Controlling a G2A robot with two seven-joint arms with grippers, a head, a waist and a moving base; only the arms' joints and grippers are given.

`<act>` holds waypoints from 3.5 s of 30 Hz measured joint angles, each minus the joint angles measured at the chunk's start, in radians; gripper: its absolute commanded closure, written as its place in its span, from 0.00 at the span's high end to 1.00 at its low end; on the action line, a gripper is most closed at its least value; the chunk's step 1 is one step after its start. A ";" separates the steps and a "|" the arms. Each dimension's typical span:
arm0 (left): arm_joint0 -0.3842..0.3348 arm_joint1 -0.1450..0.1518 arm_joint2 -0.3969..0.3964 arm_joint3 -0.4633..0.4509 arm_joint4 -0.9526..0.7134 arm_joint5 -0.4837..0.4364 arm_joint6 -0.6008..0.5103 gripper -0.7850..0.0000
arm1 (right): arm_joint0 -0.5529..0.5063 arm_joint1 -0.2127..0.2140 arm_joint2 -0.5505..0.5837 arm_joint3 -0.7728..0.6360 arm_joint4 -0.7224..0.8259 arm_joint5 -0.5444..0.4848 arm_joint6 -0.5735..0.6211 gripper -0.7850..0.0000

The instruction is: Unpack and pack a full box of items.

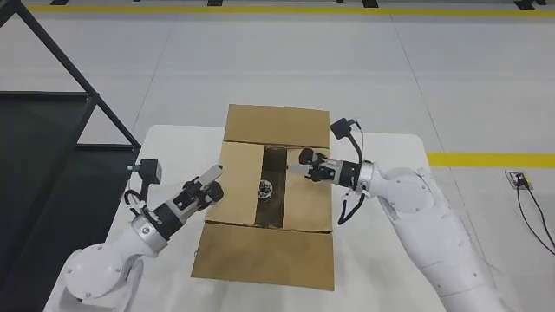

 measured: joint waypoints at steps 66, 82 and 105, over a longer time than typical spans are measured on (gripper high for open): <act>0.260 0.109 -0.218 0.047 -0.042 -0.232 -0.617 1.00 | 0.374 -0.125 -0.109 0.838 0.133 -0.175 -0.266 1.00; 0.275 0.116 -0.245 0.012 -0.201 -0.239 -0.530 1.00 | 0.394 -0.125 -0.068 0.869 0.245 -0.322 -0.165 1.00; 0.282 0.112 -0.226 -0.045 -0.292 -0.225 -0.287 1.00 | 0.311 -0.059 -0.003 0.618 0.322 -0.305 0.060 1.00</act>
